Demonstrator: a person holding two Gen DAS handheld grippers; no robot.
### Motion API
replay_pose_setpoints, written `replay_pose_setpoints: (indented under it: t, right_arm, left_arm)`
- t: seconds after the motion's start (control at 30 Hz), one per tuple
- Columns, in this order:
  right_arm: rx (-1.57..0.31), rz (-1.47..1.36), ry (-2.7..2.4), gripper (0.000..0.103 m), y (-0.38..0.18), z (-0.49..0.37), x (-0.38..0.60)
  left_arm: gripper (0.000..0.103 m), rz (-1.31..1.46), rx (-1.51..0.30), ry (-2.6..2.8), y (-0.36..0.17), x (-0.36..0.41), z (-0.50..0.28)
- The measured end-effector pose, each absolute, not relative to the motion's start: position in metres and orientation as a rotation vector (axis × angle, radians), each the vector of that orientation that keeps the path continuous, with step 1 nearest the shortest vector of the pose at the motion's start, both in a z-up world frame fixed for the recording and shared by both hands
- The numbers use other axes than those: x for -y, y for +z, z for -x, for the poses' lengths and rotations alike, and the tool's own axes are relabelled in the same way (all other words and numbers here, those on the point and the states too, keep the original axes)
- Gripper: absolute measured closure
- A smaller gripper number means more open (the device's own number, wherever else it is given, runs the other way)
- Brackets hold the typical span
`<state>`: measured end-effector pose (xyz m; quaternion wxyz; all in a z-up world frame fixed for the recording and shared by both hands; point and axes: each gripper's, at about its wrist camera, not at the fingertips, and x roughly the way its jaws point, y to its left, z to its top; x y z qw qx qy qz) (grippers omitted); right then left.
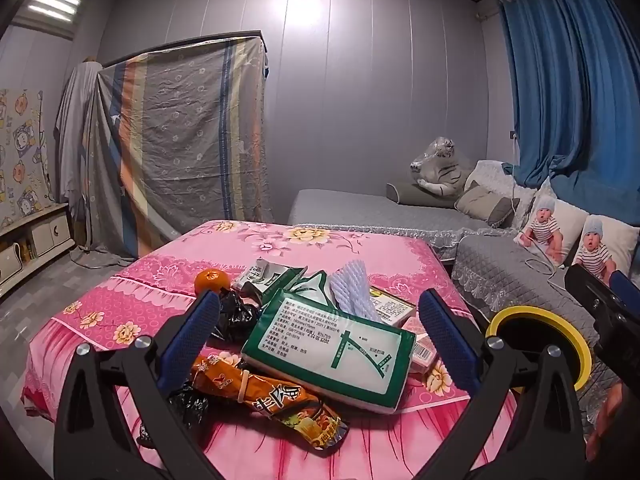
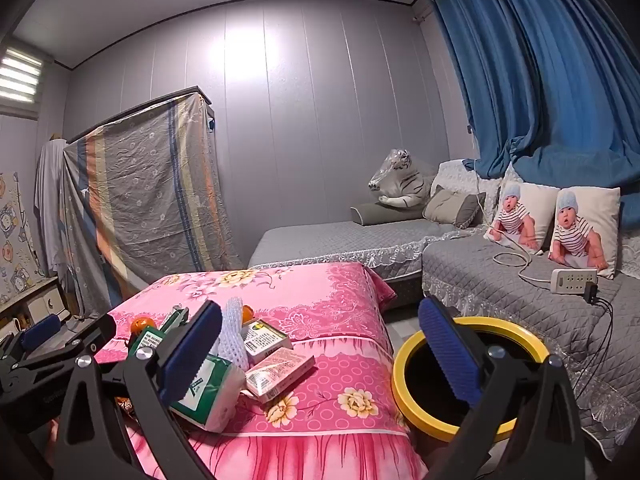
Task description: Collect trash
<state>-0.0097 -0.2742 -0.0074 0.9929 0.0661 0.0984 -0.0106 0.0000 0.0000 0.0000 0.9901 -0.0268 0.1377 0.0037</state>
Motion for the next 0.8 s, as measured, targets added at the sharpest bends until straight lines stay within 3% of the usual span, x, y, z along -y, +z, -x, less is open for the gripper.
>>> replay_pose_setpoints:
  t: [0.8]
  right_arm:
    - [-0.204,-0.137,-0.018,0.008,-0.0083,0.0087,0.2753]
  left_arm:
    - [0.008,0.038,-0.289,0.006,-0.0035,0.0036,-0.0014]
